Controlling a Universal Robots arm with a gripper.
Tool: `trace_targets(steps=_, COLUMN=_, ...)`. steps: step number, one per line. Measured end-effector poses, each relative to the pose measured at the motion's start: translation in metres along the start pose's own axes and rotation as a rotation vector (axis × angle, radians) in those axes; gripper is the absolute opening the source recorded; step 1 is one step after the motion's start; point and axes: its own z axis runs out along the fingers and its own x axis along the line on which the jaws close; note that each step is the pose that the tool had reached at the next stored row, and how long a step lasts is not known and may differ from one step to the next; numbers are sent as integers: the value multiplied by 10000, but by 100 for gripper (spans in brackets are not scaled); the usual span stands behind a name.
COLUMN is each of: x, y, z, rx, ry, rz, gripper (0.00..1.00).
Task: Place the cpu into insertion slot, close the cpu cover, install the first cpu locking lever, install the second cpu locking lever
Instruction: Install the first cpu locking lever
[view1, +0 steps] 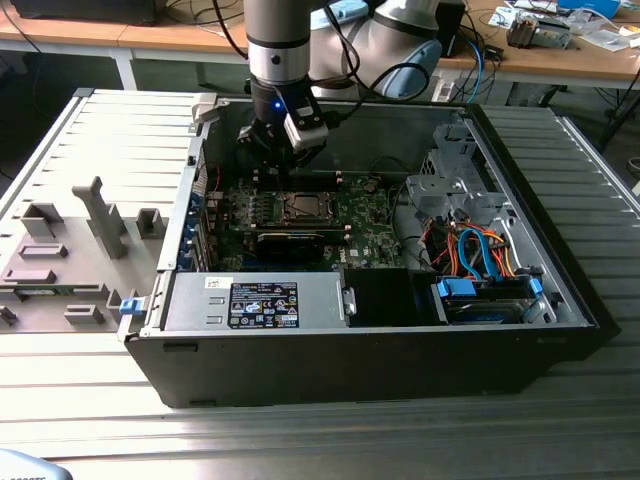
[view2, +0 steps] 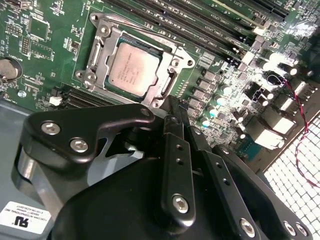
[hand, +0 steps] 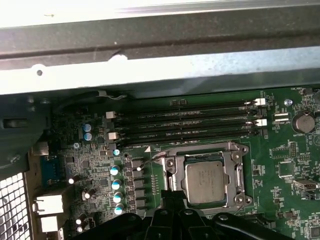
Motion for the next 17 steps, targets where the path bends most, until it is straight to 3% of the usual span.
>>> trace_targets(steps=17, x=91, y=-1, z=-4, rx=0, ry=0, rz=1, gripper=11)
